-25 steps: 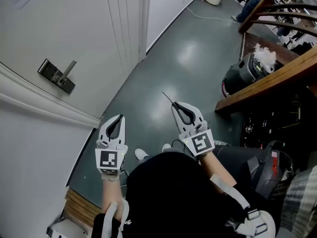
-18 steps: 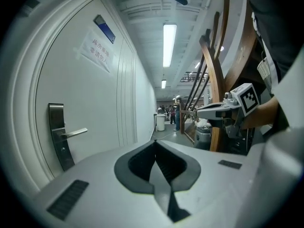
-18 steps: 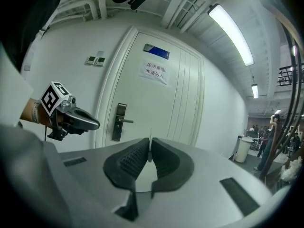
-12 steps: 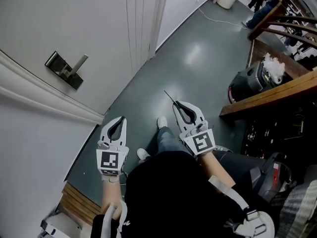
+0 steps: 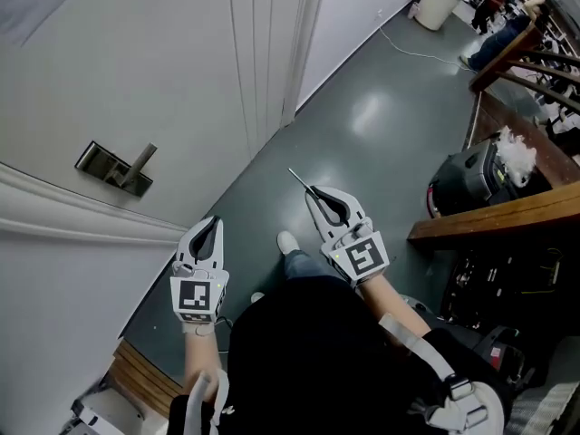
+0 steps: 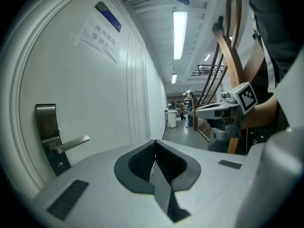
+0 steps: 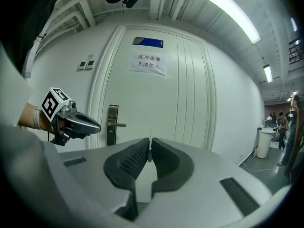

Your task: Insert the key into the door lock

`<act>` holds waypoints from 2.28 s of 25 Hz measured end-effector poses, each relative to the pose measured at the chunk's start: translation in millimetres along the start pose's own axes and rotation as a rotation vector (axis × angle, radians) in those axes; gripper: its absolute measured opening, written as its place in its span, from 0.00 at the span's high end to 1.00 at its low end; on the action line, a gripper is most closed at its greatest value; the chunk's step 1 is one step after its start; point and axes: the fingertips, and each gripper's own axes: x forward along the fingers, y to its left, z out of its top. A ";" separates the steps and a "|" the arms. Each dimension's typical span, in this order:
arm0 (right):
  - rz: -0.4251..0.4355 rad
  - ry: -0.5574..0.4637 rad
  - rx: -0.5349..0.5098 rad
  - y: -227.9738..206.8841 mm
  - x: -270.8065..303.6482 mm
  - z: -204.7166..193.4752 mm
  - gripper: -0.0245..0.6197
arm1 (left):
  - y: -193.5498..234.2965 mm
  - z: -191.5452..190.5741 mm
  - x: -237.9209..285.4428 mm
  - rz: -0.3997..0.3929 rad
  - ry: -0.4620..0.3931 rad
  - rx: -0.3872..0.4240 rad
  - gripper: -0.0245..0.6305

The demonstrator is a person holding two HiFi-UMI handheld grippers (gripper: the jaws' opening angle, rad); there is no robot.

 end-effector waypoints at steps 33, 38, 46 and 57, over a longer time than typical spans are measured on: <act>0.786 0.022 0.094 73.3 175.1 5.1 0.91 | 72.6 -31.9 -34.8 0.648 0.092 -0.220 0.95; 0.833 0.060 0.137 114.8 179.4 5.2 0.91 | 79.0 -43.2 -67.1 0.665 0.098 -0.222 0.95; 0.846 0.132 0.269 187.4 205.8 -7.9 0.91 | 115.3 -70.8 -126.2 0.667 0.104 -0.248 0.95; 0.775 0.227 0.512 250.4 245.4 -37.8 0.91 | 159.7 -105.4 -178.2 0.638 0.111 -0.262 0.95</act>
